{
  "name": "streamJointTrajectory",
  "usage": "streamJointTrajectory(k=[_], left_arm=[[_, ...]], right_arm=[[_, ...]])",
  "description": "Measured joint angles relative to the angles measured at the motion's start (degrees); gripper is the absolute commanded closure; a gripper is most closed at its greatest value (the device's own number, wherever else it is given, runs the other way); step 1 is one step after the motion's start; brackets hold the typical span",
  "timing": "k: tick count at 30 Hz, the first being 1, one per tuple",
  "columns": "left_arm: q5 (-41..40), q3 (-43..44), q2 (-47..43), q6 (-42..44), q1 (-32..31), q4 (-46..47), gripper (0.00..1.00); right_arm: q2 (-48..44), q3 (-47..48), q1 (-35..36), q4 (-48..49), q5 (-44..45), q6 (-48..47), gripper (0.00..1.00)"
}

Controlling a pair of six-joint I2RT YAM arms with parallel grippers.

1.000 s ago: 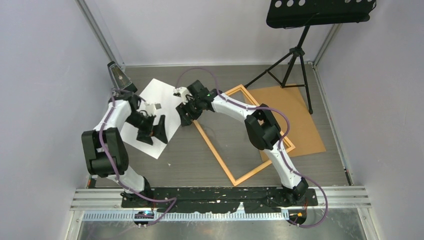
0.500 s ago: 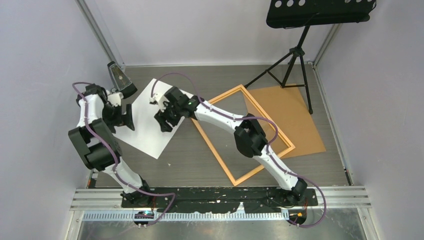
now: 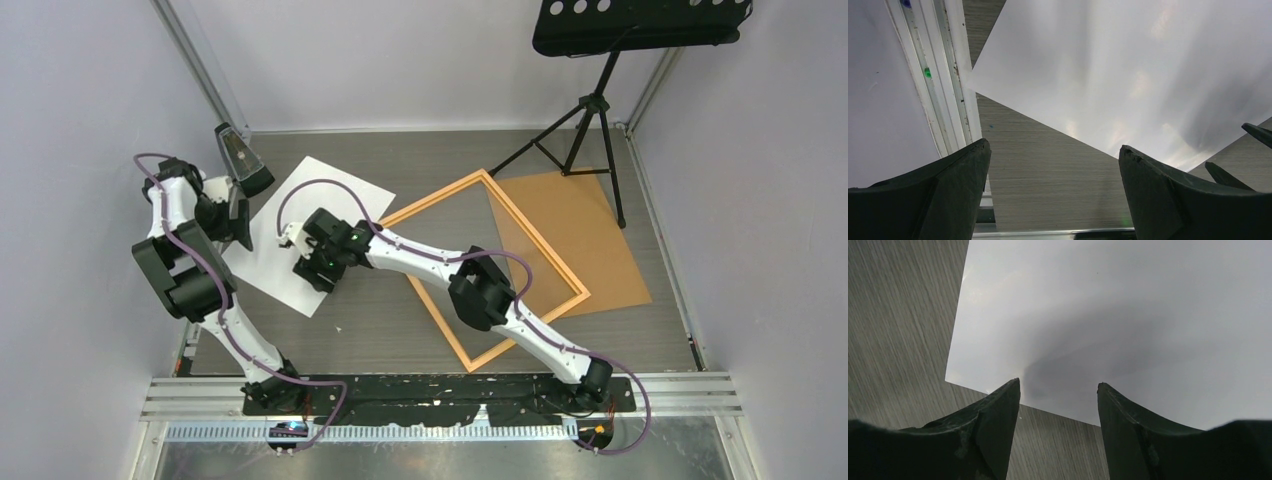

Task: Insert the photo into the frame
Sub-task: Move the photo to the center of the board.

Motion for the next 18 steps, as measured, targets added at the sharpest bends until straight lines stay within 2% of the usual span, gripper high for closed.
streamJointTrajectory(k=[8, 18], left_arm=[[0.63, 3.04, 1.09, 0.68, 0.00, -1.01, 0.03], [2.38, 6.29, 5.01, 0.96, 0.00, -3.76, 0.03]], right_arm=[[0.13, 0.02, 0.92, -5.44, 2.58, -3.41, 0.41], [-4.85, -8.68, 1.49, -4.96, 1.25, -6.10, 0.47]])
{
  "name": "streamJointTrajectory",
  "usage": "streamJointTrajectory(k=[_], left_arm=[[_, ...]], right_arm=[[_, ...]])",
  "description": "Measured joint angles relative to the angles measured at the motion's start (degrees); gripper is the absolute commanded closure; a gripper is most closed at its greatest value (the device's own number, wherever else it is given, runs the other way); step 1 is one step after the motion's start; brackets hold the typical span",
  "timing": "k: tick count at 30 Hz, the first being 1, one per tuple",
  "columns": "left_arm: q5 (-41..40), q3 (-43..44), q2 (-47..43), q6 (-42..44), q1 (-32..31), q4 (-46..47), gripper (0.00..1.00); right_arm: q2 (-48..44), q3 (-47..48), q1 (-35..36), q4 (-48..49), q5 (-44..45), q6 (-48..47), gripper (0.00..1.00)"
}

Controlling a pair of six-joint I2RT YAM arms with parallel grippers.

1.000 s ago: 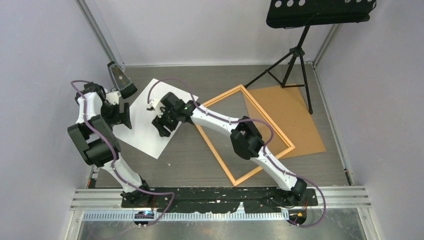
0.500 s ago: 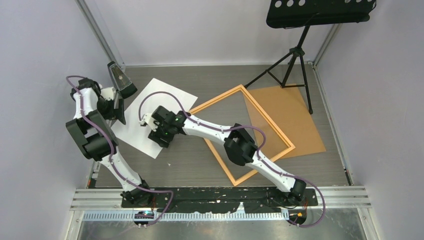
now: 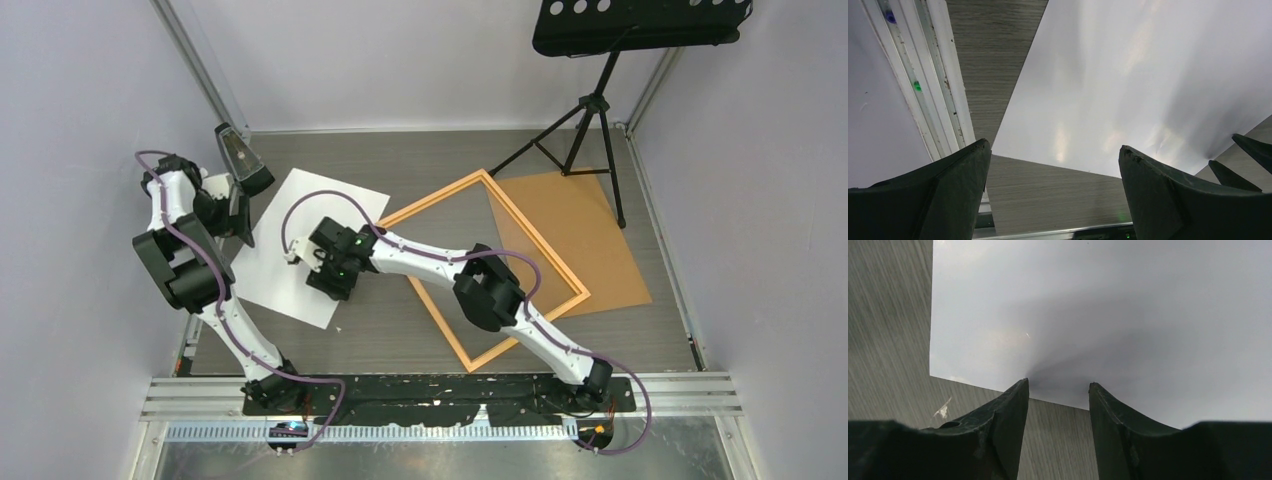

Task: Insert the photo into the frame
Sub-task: Move the photo to the center of the board.

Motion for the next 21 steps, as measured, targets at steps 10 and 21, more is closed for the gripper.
streamJointTrajectory(k=[10, 21], left_arm=[[2.69, -5.38, 0.00, 1.40, -0.79, -0.96, 0.03], [5.55, -18.97, -3.80, 1.27, -1.14, -1.64, 0.04]], right_arm=[[-10.62, -18.16, 1.22, 2.64, -2.75, -2.99, 0.49], [-17.90, -28.89, 1.14, 2.01, -3.54, -3.19, 0.35]])
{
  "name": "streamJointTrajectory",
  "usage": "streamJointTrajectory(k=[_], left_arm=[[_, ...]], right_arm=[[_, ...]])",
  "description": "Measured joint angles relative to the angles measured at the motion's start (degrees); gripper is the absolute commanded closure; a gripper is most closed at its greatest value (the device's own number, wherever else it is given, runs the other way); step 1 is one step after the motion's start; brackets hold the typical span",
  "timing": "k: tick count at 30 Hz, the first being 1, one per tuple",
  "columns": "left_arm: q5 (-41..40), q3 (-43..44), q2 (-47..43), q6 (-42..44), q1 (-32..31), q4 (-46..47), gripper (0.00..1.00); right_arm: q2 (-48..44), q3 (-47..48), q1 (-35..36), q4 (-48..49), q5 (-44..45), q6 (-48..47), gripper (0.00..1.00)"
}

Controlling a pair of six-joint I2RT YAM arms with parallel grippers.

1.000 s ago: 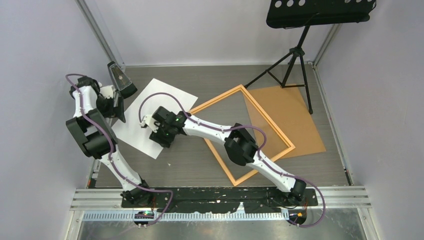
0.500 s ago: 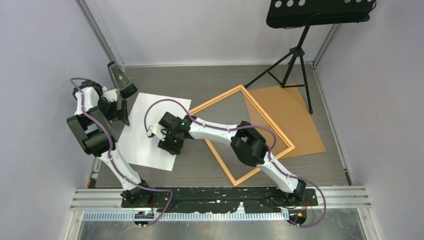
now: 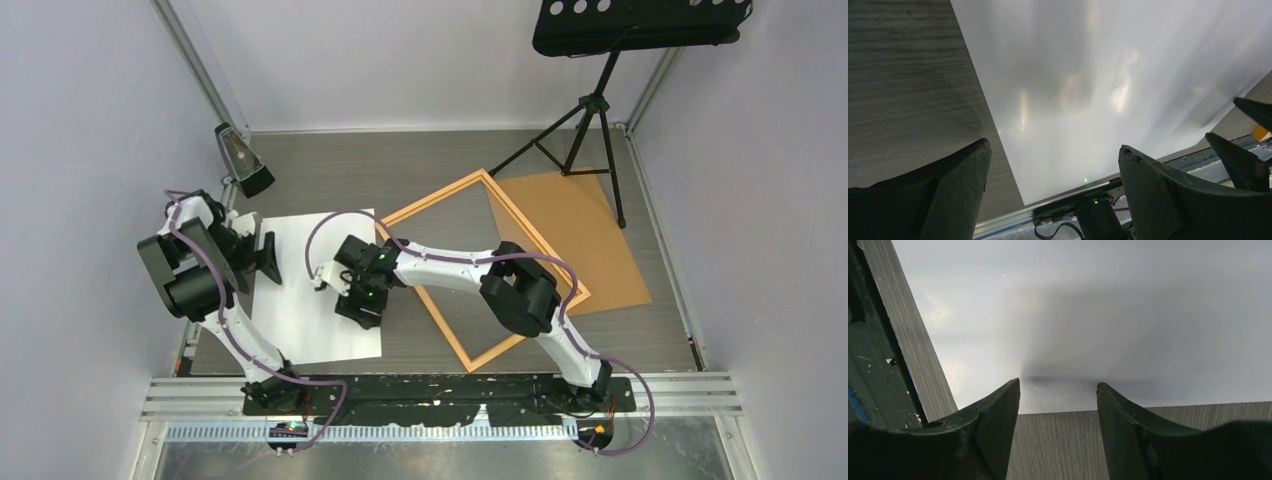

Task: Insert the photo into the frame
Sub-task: Move the photo to the center of the board.

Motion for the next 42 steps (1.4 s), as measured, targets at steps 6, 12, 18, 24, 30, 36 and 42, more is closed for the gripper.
streamJointTrajectory(k=[6, 12, 18, 24, 30, 36, 42], left_arm=[[1.11, -4.35, -3.04, -0.39, -0.44, 0.37, 0.04], [1.14, -5.70, -3.15, -1.31, -0.63, 1.46, 0.04], [1.25, -5.92, -3.15, -2.10, -0.63, 1.92, 0.05], [1.57, -6.43, -3.19, -2.86, -0.63, 2.21, 0.05], [1.70, -6.95, -3.89, -3.08, -0.63, 2.21, 0.05], [1.88, -7.15, -4.55, -3.08, -0.63, 2.47, 0.05], [2.36, -7.58, -4.55, -3.02, -0.63, 2.95, 0.05]], right_arm=[[-1.62, -2.27, -5.07, 0.90, -1.42, 6.29, 0.31], [-3.54, -5.38, -10.27, 2.93, -2.36, 11.37, 0.27], [-3.96, -5.81, -10.43, 3.76, -4.00, 13.88, 0.25], [-5.81, -6.01, -9.97, 4.26, -3.43, 15.08, 0.25], [-6.73, -6.01, -9.94, 4.55, 0.63, 15.26, 0.25], [-6.51, -6.01, -10.62, 4.31, 3.82, 15.54, 0.25], [-4.63, -5.57, -11.54, 4.48, 4.24, 16.50, 0.25]])
